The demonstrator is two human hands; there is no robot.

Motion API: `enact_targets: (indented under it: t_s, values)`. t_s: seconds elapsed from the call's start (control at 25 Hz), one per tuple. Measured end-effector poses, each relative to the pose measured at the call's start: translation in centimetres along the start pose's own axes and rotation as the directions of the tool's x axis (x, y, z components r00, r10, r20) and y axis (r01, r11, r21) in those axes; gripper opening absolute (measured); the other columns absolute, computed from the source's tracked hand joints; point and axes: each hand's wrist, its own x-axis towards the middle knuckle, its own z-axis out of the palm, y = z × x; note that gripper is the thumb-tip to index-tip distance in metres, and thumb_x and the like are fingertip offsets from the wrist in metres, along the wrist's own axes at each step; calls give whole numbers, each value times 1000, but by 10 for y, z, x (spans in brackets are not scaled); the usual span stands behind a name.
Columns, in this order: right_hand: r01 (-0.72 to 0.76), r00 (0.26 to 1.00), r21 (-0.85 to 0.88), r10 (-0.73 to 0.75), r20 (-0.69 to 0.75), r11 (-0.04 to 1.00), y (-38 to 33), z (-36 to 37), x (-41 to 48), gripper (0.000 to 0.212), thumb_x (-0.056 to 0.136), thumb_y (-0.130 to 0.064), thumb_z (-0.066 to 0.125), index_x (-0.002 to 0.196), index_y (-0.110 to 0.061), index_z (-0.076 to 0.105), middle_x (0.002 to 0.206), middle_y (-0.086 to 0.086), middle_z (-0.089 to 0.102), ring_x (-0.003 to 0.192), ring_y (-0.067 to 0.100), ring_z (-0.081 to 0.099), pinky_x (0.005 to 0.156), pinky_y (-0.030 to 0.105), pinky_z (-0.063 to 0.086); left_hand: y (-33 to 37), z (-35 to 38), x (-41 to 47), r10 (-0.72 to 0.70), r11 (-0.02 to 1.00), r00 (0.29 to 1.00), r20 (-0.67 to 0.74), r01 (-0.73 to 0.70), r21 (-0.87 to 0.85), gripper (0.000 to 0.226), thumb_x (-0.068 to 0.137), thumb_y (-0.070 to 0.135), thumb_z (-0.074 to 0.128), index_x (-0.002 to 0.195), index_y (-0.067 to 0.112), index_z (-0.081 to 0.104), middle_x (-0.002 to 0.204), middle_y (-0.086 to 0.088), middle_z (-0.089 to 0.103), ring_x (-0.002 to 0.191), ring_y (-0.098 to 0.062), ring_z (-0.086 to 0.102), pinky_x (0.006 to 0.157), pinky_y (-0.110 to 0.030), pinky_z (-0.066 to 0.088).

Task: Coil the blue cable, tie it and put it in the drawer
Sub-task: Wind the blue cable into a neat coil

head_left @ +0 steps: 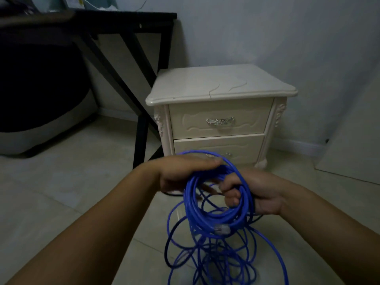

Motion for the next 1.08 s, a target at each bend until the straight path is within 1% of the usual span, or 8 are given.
enact_targets:
  t_s: [0.16,0.28,0.36,0.56,0.68,0.8,0.92,1.08]
  values:
    - [-124,991,131,117,64,984,3,-4,4,9,80,-12,65,83,-3,66,52,3,44,39,9,44,41,20,45,-13,-1,15,-189,982,977,103,185,47,14,92,25,62,96,13,66,70,-1,64,56,-9,57,72,-31,48]
    - [-109,992,174,97,79,979,6,-13,12,51,82,-51,66,103,-3,68,78,9,58,65,19,59,69,32,54,-12,-10,17,-242,969,970,14,242,-55,10,94,13,56,89,7,62,49,4,45,43,-7,45,57,-22,43]
    - [-35,998,-14,35,58,999,5,-16,10,69,78,-69,57,114,-12,68,96,14,63,86,28,61,88,48,50,-8,-11,13,-234,968,972,27,236,-85,9,93,10,55,92,5,62,49,4,42,42,-7,43,49,-19,41]
    - [104,993,-332,-116,-15,937,-12,-15,-5,38,89,-48,53,112,-21,67,98,17,72,83,31,67,60,34,56,1,-9,3,-86,994,996,-31,88,60,7,95,8,53,93,8,60,51,1,43,45,-10,45,53,-25,44]
    - [126,981,-120,-141,-131,985,-23,-24,-6,29,97,-26,53,102,1,62,83,16,71,71,26,70,61,35,59,9,-9,-9,49,983,994,-95,-31,182,8,94,12,55,102,10,59,51,2,51,45,-12,49,51,-27,44]
    - [231,890,159,-142,-433,960,-31,-43,-4,26,99,-8,44,74,-3,47,53,12,65,51,24,69,49,30,59,14,-5,-24,179,953,961,-212,-116,278,10,94,11,56,102,12,62,50,1,54,42,-9,50,43,-18,43]
    - [359,784,328,-92,-614,874,-39,-65,-6,32,102,-5,32,71,-3,41,41,10,52,30,13,56,31,16,44,7,-18,-28,318,948,837,-446,-265,178,12,93,6,54,97,12,63,47,0,50,41,-13,47,48,-27,46]
    - [386,783,424,-48,-620,820,-39,-76,-10,29,102,-2,29,78,3,45,56,12,54,26,10,51,30,15,41,0,-41,-26,282,854,642,-712,-506,-118,11,94,4,50,89,11,57,46,3,40,38,-10,40,51,-30,43]
